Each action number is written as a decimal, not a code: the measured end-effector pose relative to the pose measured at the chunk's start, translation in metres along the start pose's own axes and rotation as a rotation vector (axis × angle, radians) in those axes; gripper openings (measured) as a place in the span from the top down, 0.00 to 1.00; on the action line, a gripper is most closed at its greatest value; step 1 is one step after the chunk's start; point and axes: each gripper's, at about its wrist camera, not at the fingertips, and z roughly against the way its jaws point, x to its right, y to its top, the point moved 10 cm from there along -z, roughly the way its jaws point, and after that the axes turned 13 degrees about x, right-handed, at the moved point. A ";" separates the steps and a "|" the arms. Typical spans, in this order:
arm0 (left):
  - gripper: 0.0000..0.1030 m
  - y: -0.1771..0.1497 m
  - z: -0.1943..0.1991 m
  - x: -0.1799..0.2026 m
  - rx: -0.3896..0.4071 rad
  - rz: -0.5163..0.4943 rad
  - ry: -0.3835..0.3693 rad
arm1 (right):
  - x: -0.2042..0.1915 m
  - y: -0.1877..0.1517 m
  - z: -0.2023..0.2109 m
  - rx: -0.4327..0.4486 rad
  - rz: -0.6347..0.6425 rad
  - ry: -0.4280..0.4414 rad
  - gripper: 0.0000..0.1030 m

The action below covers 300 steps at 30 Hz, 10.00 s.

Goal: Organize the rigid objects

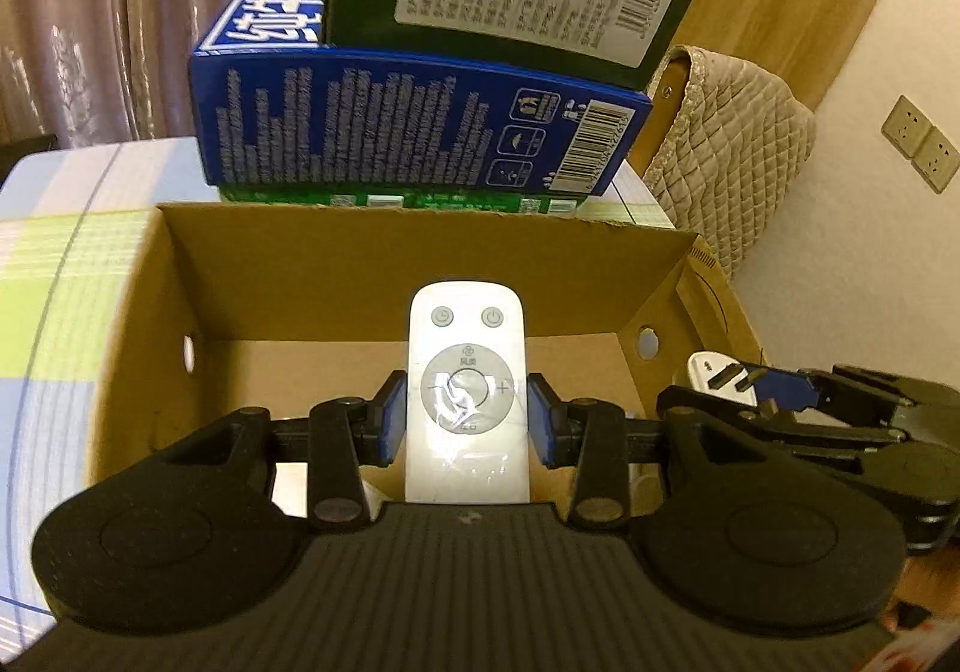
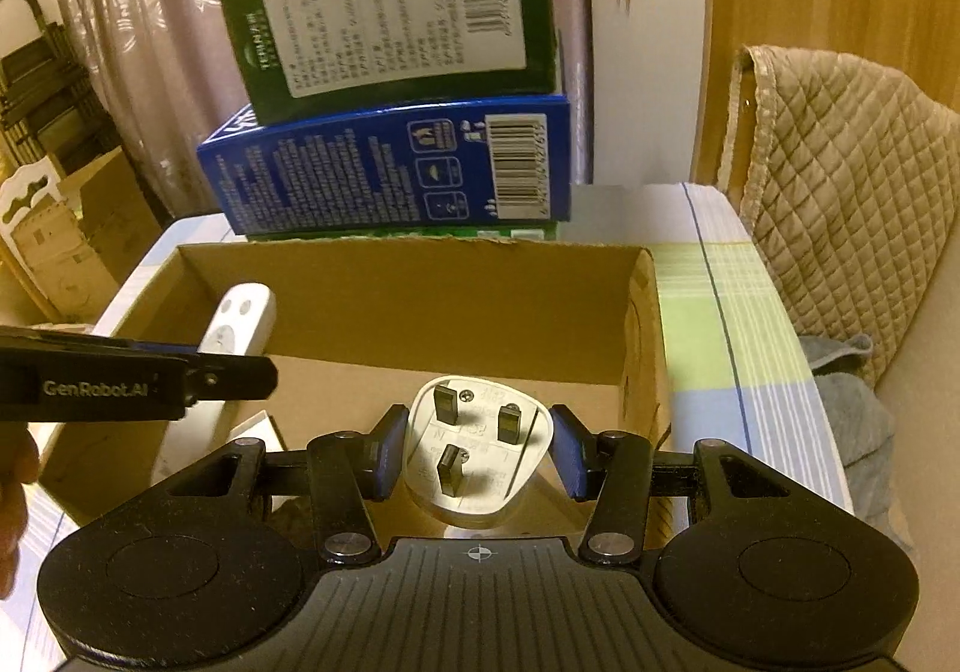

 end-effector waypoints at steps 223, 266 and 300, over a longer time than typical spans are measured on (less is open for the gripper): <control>0.18 -0.230 0.100 -0.002 0.010 -0.158 0.073 | -0.013 -0.211 0.152 -0.078 -0.117 -0.090 0.22; 0.19 -0.197 0.108 -0.047 0.094 -0.107 0.085 | -0.027 -0.188 0.059 0.034 0.039 -0.163 0.52; 0.19 -0.189 0.208 -0.011 0.091 -0.052 0.164 | -0.064 -0.163 0.190 0.091 0.008 -0.081 0.52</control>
